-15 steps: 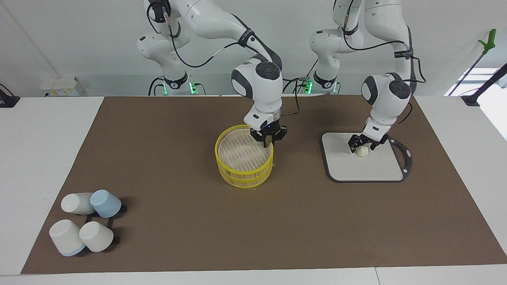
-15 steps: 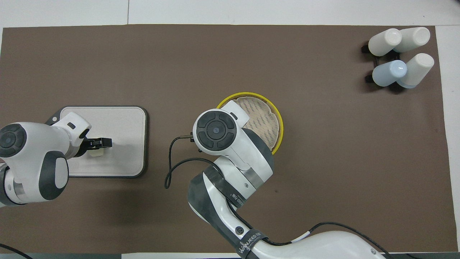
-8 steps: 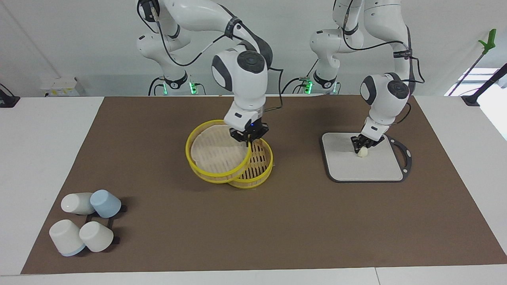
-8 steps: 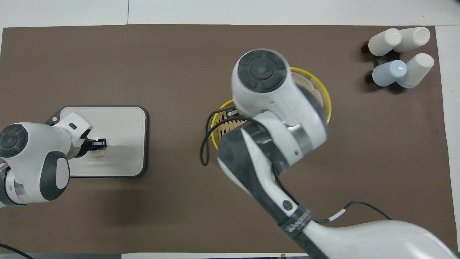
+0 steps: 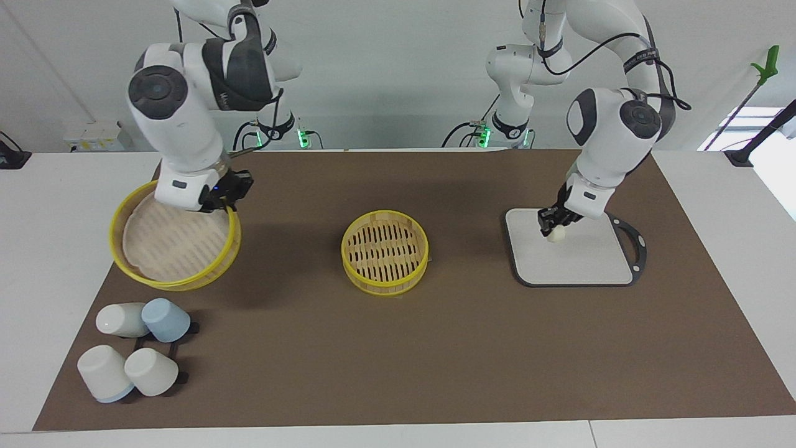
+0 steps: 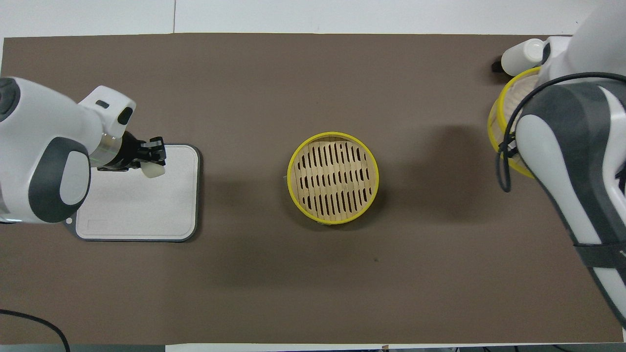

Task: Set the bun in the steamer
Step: 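Carry the white bun with the left gripper over the open steamer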

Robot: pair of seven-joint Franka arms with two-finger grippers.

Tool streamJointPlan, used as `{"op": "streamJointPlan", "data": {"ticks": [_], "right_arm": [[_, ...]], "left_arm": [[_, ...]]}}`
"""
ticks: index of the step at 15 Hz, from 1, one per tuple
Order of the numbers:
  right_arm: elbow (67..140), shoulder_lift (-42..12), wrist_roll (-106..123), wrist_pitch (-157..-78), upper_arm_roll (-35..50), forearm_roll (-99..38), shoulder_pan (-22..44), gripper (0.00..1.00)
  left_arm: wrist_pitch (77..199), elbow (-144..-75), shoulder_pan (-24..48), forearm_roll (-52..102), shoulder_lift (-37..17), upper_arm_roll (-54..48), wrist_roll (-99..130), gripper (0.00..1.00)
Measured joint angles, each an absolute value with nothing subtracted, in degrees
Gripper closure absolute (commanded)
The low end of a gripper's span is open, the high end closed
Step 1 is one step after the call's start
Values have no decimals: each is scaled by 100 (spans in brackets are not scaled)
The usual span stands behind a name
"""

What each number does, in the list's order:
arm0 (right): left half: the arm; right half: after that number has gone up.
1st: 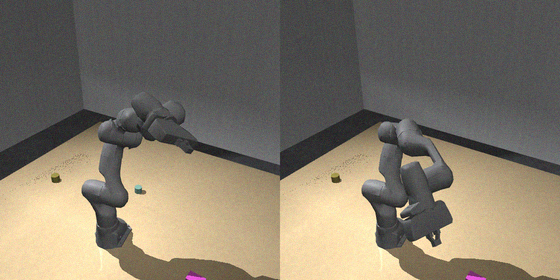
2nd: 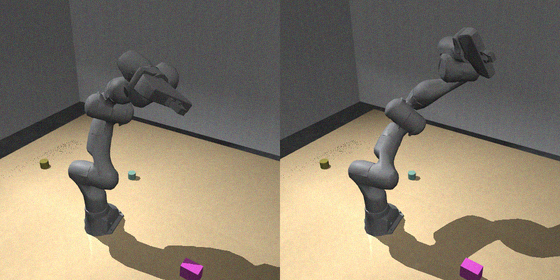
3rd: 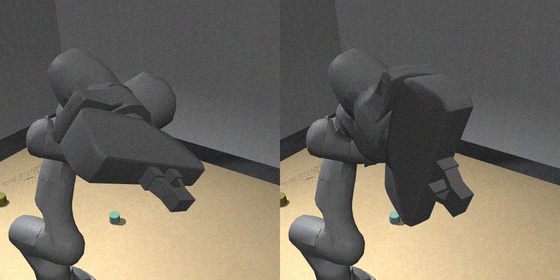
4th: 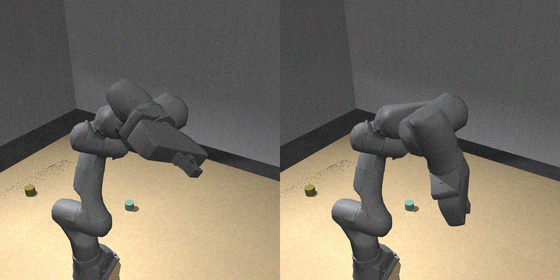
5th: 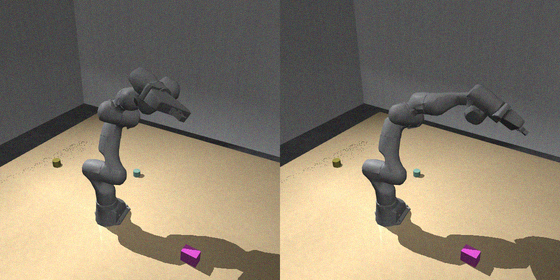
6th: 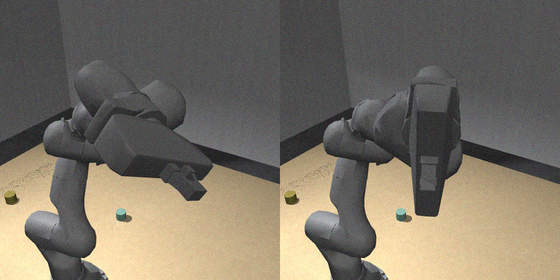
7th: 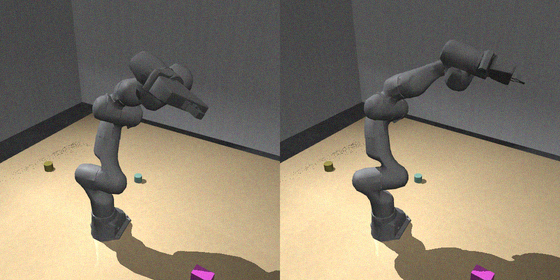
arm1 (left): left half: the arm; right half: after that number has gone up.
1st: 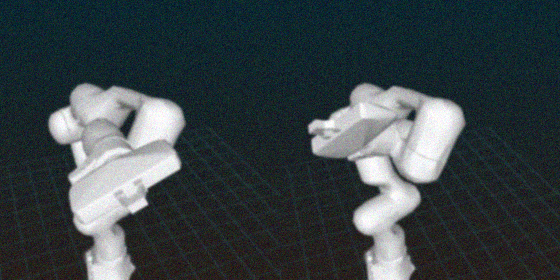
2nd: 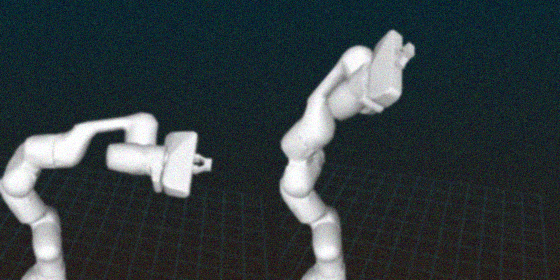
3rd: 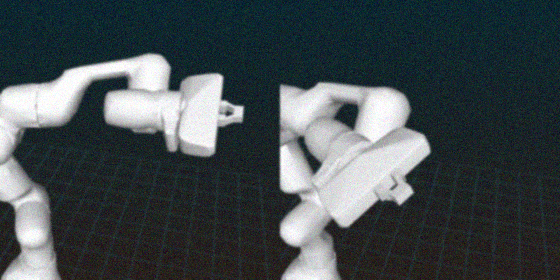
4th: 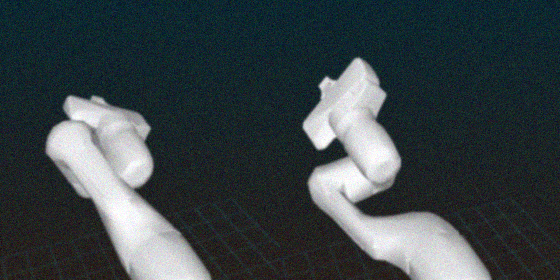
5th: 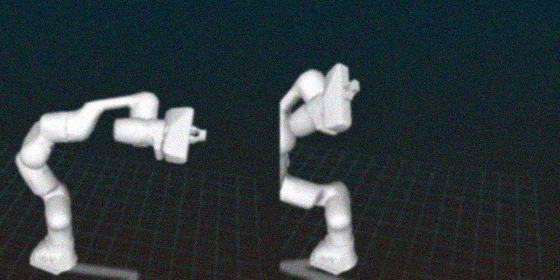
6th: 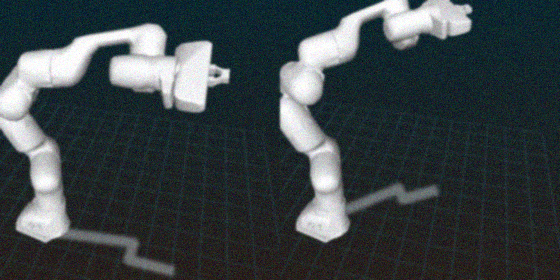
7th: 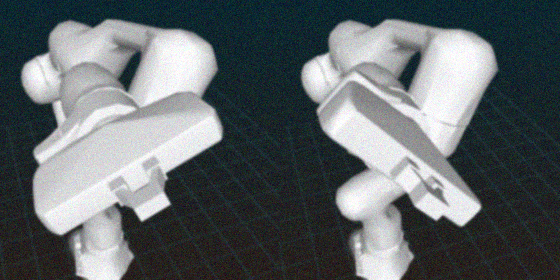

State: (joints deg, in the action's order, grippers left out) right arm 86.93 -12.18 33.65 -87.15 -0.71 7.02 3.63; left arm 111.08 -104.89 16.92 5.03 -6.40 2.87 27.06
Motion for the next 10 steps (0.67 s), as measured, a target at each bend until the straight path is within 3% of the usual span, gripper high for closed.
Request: {"op": "streamJointPlan", "data": {"ticks": [2, 4, 7, 10], "right_arm": [[8889, -1220, 4277, -9075, -70, 1090, 143, 100], [9048, -1207, 4836, -9446, -34, 1432, 167, 100], [9195, -1171, 5281, -9834, 20, 1528, 253, 100], [9279, -1131, 5436, -9962, 13, 1532, 249, 100]], "left_arm": [[11022, -9824, 2435, 529, -983, 256, 3852, 67], [11416, -9627, 3203, 548, -1233, 232, 4732, 67], [12544, -9959, 4238, 554, -1461, 234, 5538, 67], [13283, -10481, 4663, 554, -1670, 259, 5657, 66]]}}
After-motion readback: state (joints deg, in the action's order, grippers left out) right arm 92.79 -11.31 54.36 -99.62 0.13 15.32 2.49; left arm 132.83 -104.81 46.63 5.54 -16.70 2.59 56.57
